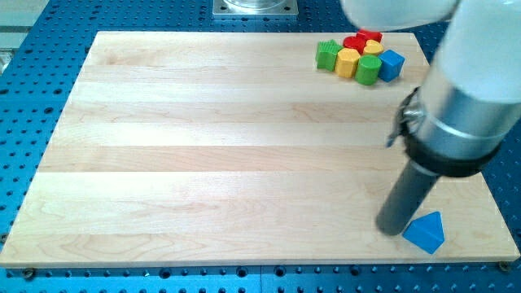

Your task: Place the blue triangle at the bottom right corner of the board

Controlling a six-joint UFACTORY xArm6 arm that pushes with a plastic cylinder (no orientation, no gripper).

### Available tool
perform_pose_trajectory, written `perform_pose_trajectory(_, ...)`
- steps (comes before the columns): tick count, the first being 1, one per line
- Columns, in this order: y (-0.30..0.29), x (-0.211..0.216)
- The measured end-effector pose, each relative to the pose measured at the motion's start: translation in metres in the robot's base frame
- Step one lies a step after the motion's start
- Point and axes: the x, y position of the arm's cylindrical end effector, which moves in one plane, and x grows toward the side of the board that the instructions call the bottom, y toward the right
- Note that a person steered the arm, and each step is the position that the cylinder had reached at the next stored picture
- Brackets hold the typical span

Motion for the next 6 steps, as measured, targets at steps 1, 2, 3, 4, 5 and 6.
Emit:
perform_pose_trajectory(1,-0.017,0.024)
perform_pose_trajectory(2,0.013,0.024)
perform_pose_trajectory(3,0.109,0.013)
perform_pose_trajectory(4,0.128,-0.002)
perform_pose_trajectory(5,0.127,-0.004)
perform_pose_trajectory(6,0.133,-0.019)
